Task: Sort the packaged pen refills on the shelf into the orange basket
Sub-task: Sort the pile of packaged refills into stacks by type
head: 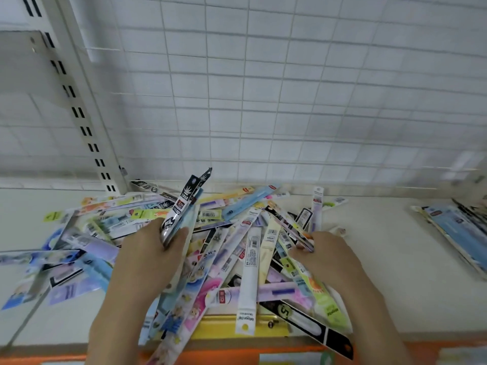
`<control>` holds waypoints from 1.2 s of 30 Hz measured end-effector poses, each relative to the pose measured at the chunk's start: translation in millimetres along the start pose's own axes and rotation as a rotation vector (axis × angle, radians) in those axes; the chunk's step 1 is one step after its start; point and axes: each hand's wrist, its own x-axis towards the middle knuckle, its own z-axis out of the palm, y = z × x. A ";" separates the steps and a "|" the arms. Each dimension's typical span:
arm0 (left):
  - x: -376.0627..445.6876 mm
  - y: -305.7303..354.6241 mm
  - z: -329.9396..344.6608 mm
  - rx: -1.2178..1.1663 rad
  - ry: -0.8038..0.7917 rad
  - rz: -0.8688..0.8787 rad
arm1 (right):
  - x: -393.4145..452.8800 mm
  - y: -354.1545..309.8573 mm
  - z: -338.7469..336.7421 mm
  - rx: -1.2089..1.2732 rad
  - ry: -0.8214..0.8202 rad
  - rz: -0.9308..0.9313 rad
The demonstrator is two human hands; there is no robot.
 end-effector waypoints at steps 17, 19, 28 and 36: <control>-6.5 0.9 16.5 0.177 -0.357 -0.108 | -13.6 -1.0 -38.3 0.163 0.309 -0.134; -9.2 2.1 17.9 0.193 -0.361 -0.131 | -17.8 -6.5 -35.1 0.187 0.296 -0.162; -11.3 11.1 17.1 0.245 -0.292 -0.138 | -22.8 -18.5 -24.4 0.246 0.198 -0.190; -12.3 15.8 -0.6 -0.033 -0.026 -0.191 | -22.4 -18.1 -24.7 0.339 0.141 -0.219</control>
